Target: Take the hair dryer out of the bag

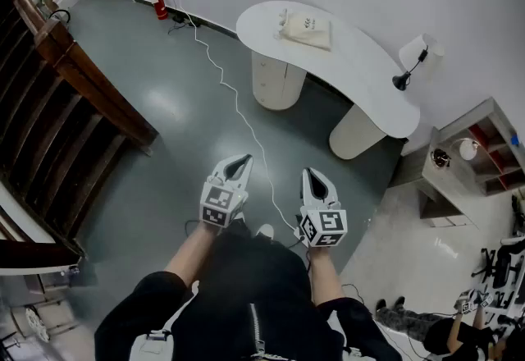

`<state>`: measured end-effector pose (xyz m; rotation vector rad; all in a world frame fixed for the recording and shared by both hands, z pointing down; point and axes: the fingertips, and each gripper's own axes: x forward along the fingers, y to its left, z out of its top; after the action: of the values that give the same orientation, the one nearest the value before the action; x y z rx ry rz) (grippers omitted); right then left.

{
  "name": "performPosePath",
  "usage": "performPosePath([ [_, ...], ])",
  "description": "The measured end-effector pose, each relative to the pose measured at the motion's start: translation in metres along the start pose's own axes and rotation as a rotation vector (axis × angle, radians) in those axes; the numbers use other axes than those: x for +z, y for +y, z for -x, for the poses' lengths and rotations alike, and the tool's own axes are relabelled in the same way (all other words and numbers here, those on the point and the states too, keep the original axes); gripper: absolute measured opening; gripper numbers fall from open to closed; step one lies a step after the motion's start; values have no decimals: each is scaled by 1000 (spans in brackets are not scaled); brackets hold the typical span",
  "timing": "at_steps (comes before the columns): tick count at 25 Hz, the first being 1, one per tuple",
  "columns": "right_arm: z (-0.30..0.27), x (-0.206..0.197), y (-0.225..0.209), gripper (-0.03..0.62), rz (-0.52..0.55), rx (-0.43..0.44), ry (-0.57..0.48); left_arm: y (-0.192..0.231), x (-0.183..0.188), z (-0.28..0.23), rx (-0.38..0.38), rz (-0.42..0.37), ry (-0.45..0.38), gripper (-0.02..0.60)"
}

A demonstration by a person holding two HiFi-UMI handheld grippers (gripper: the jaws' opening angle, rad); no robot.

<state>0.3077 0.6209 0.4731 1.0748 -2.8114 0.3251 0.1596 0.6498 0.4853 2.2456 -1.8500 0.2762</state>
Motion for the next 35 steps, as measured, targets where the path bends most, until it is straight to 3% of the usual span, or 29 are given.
performPosePath([
  [16, -7, -3, 9, 5, -30, 77, 12, -1, 7, 1, 25, -12, -1, 13],
  [26, -45, -5, 11, 5, -35, 84, 48, 34, 9, -21, 14, 1, 5, 12],
  [35, -108, 10, -3, 5, -37, 50, 56, 80, 20, -78, -35, 11, 17, 13],
])
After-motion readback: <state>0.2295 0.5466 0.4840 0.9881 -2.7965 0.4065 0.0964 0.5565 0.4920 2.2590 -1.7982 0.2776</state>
